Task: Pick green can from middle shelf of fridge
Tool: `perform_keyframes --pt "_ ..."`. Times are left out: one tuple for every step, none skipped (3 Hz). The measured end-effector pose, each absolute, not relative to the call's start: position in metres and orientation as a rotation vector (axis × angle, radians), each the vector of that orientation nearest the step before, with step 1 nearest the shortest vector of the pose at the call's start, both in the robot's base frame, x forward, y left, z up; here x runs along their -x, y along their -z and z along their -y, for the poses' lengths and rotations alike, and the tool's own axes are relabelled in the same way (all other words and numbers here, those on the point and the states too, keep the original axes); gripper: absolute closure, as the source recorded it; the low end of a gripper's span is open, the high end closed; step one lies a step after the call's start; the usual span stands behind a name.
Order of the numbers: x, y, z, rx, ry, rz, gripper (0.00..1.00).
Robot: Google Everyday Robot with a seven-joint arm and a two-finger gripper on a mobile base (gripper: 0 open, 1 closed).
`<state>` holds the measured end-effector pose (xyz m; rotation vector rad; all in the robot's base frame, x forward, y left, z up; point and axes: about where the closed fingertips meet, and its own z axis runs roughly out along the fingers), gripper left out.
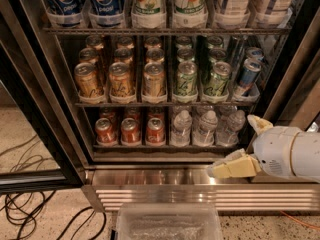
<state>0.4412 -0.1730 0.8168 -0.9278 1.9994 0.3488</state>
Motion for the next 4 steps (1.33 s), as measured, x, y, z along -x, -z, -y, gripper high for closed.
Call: perform_keyframes --pt "-0.444 -0.835 0.163 0.719 -0.448 -1.904 0.0" --pt "-0.456 -0.855 0.156 0.499 -0.495 -1.838 0.0" --pt "-0.476 -0.865 0.153 0.357 -0.492 -1.793 0.0" --pt "-0.493 -0.871 0.148 0.29 -0.497 -1.755 0.09"
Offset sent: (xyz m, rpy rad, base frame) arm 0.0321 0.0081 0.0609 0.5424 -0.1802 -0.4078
